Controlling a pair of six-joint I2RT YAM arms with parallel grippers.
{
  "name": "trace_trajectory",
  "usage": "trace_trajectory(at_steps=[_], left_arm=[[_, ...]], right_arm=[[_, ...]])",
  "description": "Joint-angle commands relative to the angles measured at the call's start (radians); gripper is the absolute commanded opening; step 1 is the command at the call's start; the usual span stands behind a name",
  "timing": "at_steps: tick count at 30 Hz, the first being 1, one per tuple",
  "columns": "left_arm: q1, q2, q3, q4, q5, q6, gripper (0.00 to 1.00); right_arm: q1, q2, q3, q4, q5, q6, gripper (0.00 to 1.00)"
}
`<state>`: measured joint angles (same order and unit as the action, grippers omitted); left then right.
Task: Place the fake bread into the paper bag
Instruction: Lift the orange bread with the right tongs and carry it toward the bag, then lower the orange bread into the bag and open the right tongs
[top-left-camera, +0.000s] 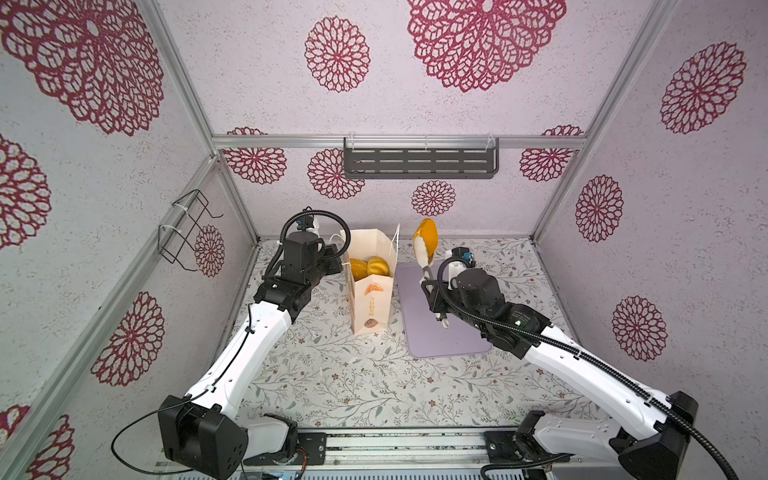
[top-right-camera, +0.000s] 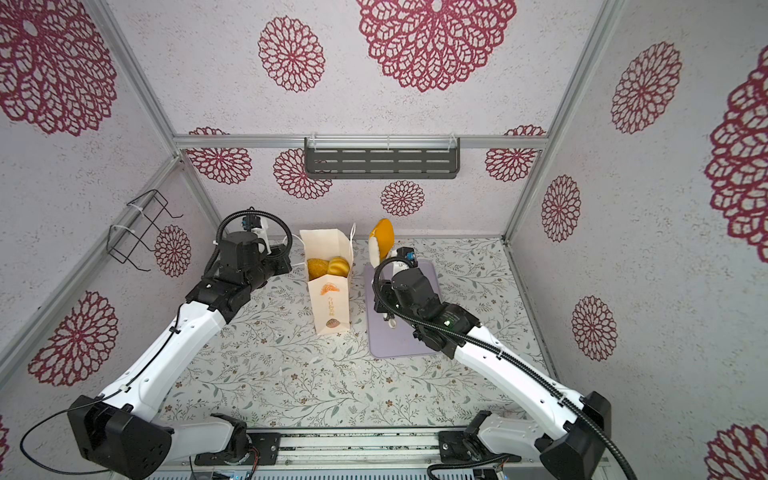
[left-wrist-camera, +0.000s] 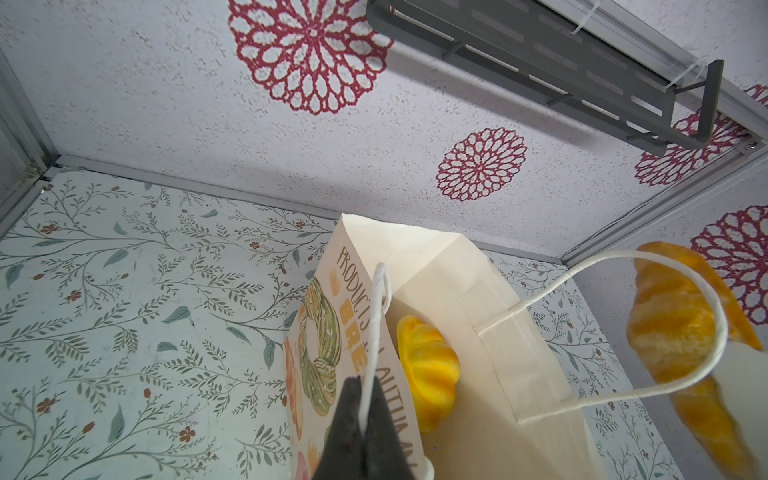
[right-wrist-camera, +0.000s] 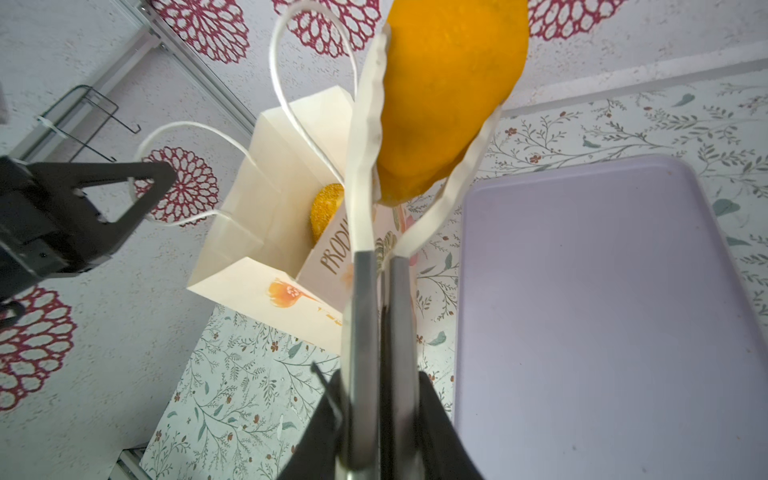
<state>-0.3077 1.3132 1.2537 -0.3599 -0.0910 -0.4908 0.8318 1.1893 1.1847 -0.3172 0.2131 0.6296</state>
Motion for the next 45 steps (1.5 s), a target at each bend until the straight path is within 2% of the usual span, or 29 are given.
trace_trajectory(at_steps=[1, 6, 22, 45], left_arm=[[-0.006, -0.022, -0.008, 0.015, 0.006, 0.002, 0.00], [-0.006, -0.023, -0.008, 0.015, 0.006, 0.002, 0.00], [-0.006, -0.028, -0.007, 0.015, 0.005, 0.004, 0.00], [-0.006, -0.028, -0.007, 0.014, 0.000, 0.007, 0.00]], right_arm=[[0.033, -0.015, 0.090, 0.039, 0.073, -0.071, 0.00], [0.072, 0.010, 0.175, 0.016, 0.108, -0.128, 0.00], [0.159, 0.144, 0.362, 0.009, 0.112, -0.223, 0.00], [0.203, 0.280, 0.411, -0.033, 0.073, -0.226, 0.00]])
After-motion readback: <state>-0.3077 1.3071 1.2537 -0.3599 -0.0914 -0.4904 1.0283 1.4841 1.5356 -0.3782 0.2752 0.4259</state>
